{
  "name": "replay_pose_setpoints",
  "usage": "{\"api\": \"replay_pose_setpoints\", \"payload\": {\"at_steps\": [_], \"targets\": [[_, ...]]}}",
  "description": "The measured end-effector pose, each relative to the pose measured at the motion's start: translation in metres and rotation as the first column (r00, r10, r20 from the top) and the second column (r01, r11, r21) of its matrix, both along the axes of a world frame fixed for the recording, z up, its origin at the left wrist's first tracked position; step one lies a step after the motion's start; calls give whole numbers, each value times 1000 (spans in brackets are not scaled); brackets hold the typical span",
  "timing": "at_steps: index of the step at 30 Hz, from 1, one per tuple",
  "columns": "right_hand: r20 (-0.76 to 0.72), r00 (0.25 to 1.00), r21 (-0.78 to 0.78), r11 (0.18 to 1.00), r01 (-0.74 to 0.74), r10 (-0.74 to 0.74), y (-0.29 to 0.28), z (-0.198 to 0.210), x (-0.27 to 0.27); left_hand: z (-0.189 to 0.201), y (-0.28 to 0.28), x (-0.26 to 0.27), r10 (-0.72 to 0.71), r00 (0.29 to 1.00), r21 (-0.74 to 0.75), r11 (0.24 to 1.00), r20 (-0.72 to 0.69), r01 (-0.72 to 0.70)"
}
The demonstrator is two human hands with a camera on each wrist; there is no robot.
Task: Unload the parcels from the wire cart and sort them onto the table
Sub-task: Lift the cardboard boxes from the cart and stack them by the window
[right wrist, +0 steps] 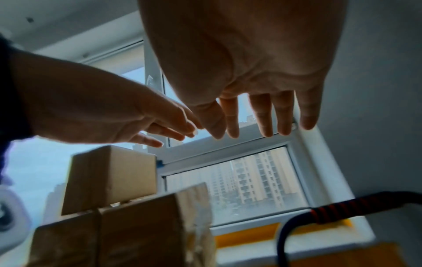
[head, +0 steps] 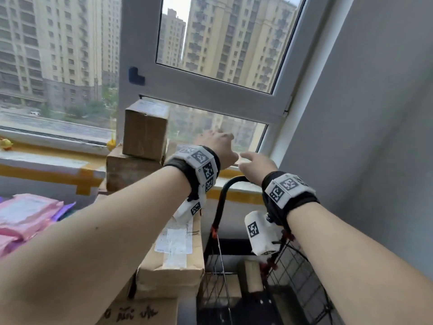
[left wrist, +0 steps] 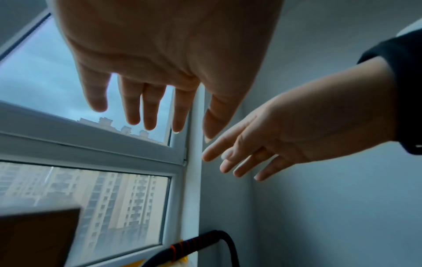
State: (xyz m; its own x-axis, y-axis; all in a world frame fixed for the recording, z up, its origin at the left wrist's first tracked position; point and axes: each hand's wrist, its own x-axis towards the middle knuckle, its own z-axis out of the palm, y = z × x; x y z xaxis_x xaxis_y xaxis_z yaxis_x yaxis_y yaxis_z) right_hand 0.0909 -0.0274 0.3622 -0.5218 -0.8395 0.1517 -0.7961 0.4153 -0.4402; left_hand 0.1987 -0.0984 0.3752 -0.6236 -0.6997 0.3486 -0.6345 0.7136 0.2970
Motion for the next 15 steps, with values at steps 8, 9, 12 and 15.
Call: {"api": "replay_pose_setpoints", "payload": {"at_steps": [8,9,12,15], "targets": [[-110,988,76,990,118,-110,74,-51,-90,-53,50,-98,-99,976,57,994,193,89],[-112,987,85,988,127,-117,80,-61,-103,-62,56,-110,-102,972,60,994,210,91],[-73,990,121,984,129,-121,91,-98,-147,-95,65,-151,-92,963,83,994,252,73],[-12,995,176,979,100,-99,96,-143,-196,-134,66,-196,-51,940,126,992,338,9]]}}
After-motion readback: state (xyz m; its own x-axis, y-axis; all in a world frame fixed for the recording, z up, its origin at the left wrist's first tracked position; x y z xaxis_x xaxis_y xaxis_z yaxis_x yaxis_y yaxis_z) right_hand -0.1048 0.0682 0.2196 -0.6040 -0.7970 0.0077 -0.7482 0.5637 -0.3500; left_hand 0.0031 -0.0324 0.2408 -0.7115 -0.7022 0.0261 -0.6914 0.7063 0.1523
